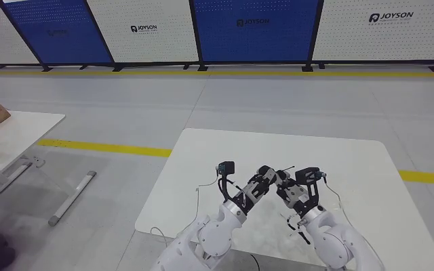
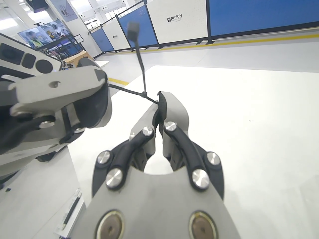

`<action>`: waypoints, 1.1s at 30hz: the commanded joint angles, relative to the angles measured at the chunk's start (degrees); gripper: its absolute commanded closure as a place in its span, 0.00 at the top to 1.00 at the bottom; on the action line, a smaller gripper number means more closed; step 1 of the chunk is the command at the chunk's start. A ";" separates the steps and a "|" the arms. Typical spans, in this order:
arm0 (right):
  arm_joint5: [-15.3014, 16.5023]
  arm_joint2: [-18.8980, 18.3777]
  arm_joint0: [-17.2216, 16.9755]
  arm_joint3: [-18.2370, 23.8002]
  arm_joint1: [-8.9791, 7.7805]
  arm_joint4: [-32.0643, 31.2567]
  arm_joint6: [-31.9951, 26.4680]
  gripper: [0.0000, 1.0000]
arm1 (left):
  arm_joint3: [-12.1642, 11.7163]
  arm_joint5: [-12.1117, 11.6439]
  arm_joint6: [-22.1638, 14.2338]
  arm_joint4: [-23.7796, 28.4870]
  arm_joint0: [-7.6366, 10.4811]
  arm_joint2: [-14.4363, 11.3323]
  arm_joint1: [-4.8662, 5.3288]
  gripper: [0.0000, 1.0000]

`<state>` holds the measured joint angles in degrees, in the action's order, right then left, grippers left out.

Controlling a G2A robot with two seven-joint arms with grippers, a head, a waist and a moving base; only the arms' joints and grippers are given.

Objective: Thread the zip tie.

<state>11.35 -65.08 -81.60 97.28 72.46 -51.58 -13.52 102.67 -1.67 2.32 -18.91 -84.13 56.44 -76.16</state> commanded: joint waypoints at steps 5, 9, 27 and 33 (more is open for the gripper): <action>0.33 0.63 0.89 -1.76 0.15 0.58 -0.52 0.00 | 0.57 -0.43 0.17 0.13 -0.27 -0.01 0.01 0.00; 0.20 0.91 1.45 -2.99 0.25 0.75 -0.60 0.00 | 1.22 -0.93 0.29 0.17 -0.68 0.01 0.05 0.00; 0.25 1.82 3.32 -6.66 0.69 2.59 -0.63 1.00 | 1.70 -0.89 2.76 -1.62 -1.60 0.23 0.13 0.00; 1.53 -2.79 -0.05 -3.00 0.02 5.91 2.39 1.00 | 1.18 -0.50 3.08 0.46 -0.94 0.48 -0.08 0.00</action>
<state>12.36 -66.90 -80.94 93.54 72.62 -46.40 -11.67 103.80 -2.35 5.32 -18.44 -85.20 56.75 -76.24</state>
